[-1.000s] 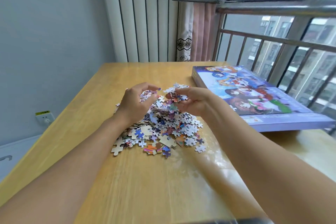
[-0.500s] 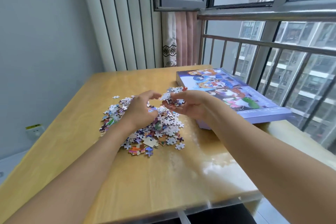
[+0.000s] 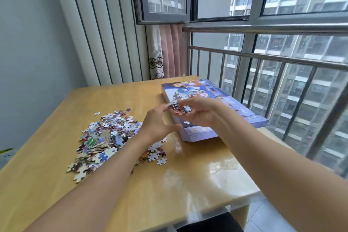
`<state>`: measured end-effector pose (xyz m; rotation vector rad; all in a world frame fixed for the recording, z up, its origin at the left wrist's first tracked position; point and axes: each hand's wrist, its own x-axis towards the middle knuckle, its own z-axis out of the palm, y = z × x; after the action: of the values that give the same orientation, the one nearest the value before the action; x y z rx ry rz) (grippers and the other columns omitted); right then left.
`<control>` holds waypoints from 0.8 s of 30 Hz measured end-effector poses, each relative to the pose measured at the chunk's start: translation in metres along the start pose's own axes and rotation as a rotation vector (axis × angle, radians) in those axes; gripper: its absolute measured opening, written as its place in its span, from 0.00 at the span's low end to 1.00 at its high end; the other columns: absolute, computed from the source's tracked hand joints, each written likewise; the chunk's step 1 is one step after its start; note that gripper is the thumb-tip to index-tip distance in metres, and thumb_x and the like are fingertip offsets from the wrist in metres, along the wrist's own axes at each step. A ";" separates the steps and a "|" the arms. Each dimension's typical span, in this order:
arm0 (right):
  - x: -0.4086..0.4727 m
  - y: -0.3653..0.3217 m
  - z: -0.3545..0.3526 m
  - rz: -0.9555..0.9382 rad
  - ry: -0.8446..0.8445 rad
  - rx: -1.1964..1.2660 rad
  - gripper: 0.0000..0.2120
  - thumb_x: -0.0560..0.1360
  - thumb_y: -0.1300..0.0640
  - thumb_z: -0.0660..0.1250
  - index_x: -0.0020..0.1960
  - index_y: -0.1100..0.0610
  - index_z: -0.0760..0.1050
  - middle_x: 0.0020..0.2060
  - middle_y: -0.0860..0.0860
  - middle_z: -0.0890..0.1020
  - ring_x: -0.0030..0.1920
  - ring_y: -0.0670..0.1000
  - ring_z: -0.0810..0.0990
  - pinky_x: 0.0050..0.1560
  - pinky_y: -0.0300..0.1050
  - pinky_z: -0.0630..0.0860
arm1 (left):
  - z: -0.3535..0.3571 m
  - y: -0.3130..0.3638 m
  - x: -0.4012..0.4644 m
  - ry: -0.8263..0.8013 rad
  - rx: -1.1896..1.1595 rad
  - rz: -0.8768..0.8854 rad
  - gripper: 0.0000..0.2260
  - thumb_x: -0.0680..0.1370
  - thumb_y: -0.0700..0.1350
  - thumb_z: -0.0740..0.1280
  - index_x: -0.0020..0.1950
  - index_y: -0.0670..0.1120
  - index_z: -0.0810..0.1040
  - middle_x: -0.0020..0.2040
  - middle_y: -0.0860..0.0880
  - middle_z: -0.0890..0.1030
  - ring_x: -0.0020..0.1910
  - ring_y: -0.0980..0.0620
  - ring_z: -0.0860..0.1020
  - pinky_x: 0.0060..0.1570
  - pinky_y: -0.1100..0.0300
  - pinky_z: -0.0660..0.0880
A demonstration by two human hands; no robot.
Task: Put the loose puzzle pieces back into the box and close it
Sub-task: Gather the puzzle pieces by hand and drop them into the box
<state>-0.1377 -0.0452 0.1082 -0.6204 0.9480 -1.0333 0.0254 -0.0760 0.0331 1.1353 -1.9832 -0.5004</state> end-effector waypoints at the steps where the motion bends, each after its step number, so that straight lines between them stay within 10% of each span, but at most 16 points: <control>1: 0.001 0.002 0.000 -0.003 0.000 0.018 0.15 0.80 0.69 0.63 0.66 0.71 0.69 0.58 0.68 0.77 0.48 0.61 0.82 0.44 0.52 0.84 | 0.000 -0.001 -0.001 -0.029 0.009 -0.005 0.26 0.66 0.50 0.83 0.62 0.50 0.79 0.56 0.57 0.81 0.55 0.60 0.77 0.54 0.69 0.72; 8: -0.006 0.002 0.002 -0.017 -0.005 0.140 0.12 0.79 0.70 0.64 0.62 0.70 0.70 0.56 0.68 0.75 0.47 0.63 0.81 0.41 0.55 0.84 | 0.011 0.011 -0.011 -0.170 0.126 0.120 0.26 0.67 0.53 0.78 0.65 0.57 0.79 0.61 0.53 0.81 0.58 0.54 0.77 0.58 0.54 0.76; 17: -0.032 -0.018 -0.001 -0.077 -0.036 0.148 0.15 0.79 0.69 0.66 0.64 0.70 0.70 0.61 0.69 0.77 0.54 0.63 0.83 0.51 0.56 0.82 | 0.032 0.023 0.008 0.018 0.146 0.169 0.10 0.80 0.55 0.67 0.53 0.54 0.87 0.42 0.54 0.86 0.34 0.58 0.75 0.35 0.68 0.66; 24: -0.055 -0.011 -0.008 -0.101 -0.025 0.147 0.17 0.80 0.69 0.64 0.68 0.68 0.68 0.63 0.68 0.76 0.56 0.63 0.81 0.30 0.47 0.83 | -0.002 0.020 0.048 0.133 -0.159 -0.147 0.04 0.76 0.51 0.73 0.47 0.53 0.86 0.45 0.54 0.86 0.49 0.50 0.83 0.53 0.50 0.80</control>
<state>-0.1603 0.0006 0.1325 -0.5616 0.8176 -1.1712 0.0021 -0.1059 0.0681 1.1884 -1.7230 -0.6306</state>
